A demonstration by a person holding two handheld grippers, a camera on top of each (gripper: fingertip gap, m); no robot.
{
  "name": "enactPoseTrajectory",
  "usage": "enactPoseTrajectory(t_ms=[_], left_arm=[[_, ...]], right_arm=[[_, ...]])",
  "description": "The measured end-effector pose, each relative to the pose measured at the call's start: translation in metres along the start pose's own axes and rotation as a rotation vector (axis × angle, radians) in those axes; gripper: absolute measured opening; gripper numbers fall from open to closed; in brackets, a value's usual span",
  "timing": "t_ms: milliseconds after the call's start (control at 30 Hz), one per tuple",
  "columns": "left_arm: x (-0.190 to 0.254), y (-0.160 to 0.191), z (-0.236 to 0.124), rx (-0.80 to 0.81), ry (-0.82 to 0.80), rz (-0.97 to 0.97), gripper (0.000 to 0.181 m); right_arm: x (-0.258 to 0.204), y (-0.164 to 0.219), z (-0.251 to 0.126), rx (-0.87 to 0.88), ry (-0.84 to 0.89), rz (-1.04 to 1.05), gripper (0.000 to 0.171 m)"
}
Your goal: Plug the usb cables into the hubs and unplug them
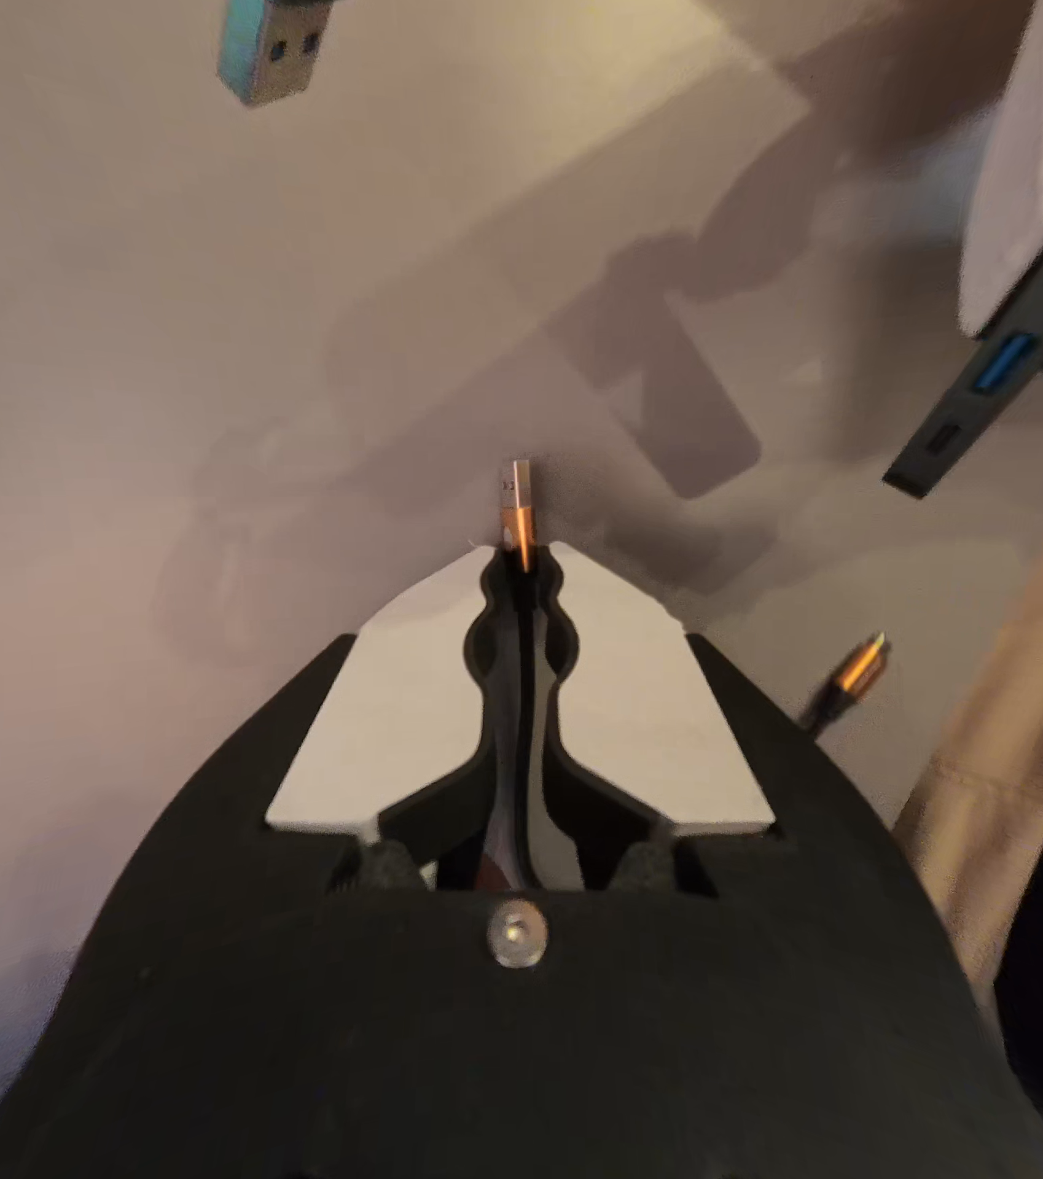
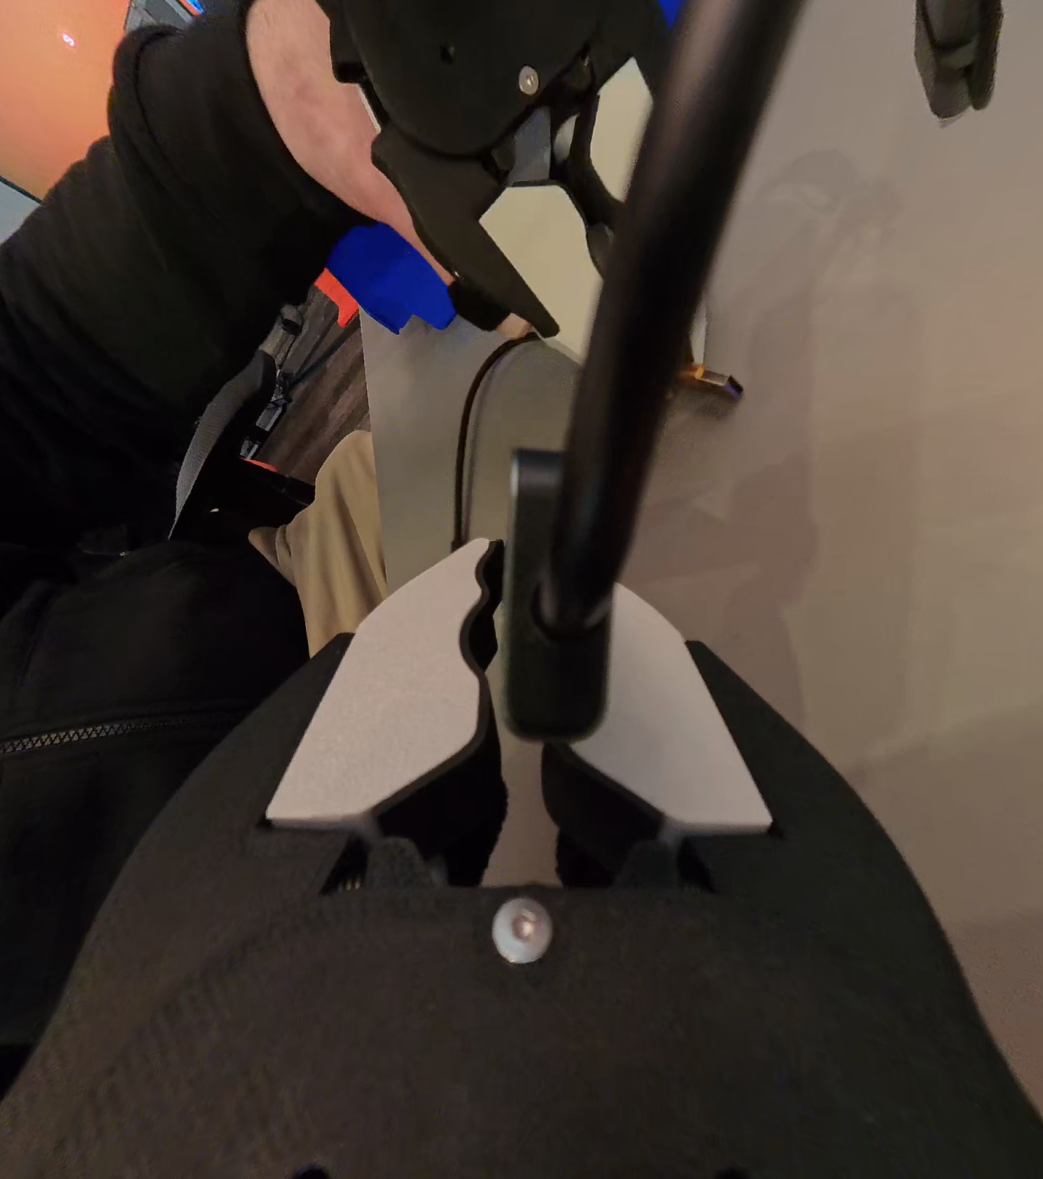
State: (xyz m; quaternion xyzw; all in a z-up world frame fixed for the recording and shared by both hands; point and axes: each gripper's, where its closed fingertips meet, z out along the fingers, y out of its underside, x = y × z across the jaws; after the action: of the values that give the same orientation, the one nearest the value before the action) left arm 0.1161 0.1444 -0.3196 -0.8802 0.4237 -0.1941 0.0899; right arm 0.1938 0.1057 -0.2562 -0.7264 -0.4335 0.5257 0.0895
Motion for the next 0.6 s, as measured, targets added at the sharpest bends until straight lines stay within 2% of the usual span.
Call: enactPoseTrajectory(t_ms=[33, 100, 200, 333, 500, 600], left_arm=[[-0.001, 0.001, -0.001, -0.018, -0.005, 0.001, 0.011], [-0.006, 0.000, -0.003, -0.032, -0.027, -0.010, 0.019], [-0.024, 0.000, -0.008, -0.058, -0.124, -0.008, 0.039], [-0.026, -0.004, -0.017, -0.022, -0.210, 0.021, 0.042], [-0.019, -0.014, -0.038, 0.072, -0.413, 0.098, 0.042], [0.003, -0.027, -0.048, 0.223, -0.366, 0.110, 0.040]], right_arm=[[0.000, 0.000, 0.000, -0.001, -0.001, 0.001, 0.012], [0.000, 0.001, 0.001, -0.005, -0.004, 0.001, 0.012], [-0.001, 0.001, 0.002, -0.007, -0.006, -0.001, 0.012], [-0.001, -0.001, -0.001, 0.001, -0.002, -0.005, 0.012], [-0.001, 0.000, -0.001, 0.001, -0.012, -0.006, 0.012], [-0.006, -0.001, 0.001, 0.003, -0.040, -0.017, 0.012]])
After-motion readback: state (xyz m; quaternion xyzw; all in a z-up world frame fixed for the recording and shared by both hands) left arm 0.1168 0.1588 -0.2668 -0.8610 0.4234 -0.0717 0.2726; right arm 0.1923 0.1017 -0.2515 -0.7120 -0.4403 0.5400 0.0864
